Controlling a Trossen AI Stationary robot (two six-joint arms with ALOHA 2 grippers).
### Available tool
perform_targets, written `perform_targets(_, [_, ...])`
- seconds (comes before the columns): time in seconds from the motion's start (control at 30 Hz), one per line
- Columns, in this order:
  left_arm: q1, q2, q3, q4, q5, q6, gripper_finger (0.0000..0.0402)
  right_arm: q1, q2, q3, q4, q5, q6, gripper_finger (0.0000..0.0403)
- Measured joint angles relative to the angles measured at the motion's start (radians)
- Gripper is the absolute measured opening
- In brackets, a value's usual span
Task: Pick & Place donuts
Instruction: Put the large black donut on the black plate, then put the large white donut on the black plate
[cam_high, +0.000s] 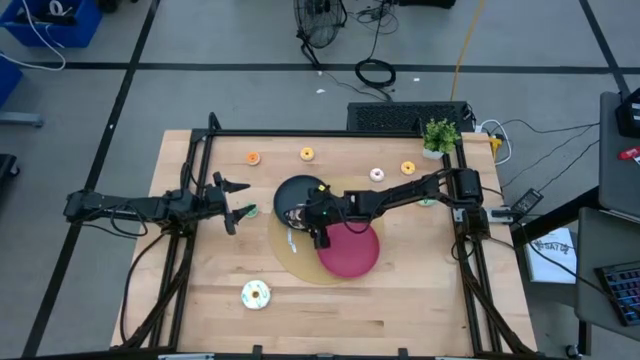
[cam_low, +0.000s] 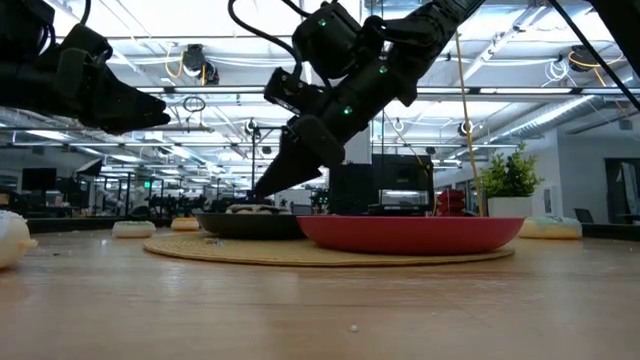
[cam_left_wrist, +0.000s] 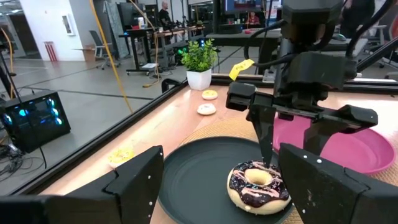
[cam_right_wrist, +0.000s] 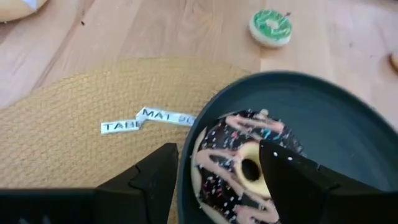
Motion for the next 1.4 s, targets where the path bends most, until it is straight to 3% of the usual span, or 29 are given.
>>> perform_targets(0.3, [0.0,0.0,0.0,0.0,0.0,0.0,0.031,-0.001,0.0,-0.015,-0.027,-0.007,0.077,0.0209])
perform_targets(1.07, [0.0,0.0,0.0,0.0,0.0,0.0,0.031,0.001,-0.048,-0.047,0.001,-0.032,0.093,0.0207])
perform_targets(1.4, [0.0,0.0,0.0,0.0,0.0,0.0,0.031,0.035,-0.145,-0.047,-0.204,-0.034,0.17,0.0208])
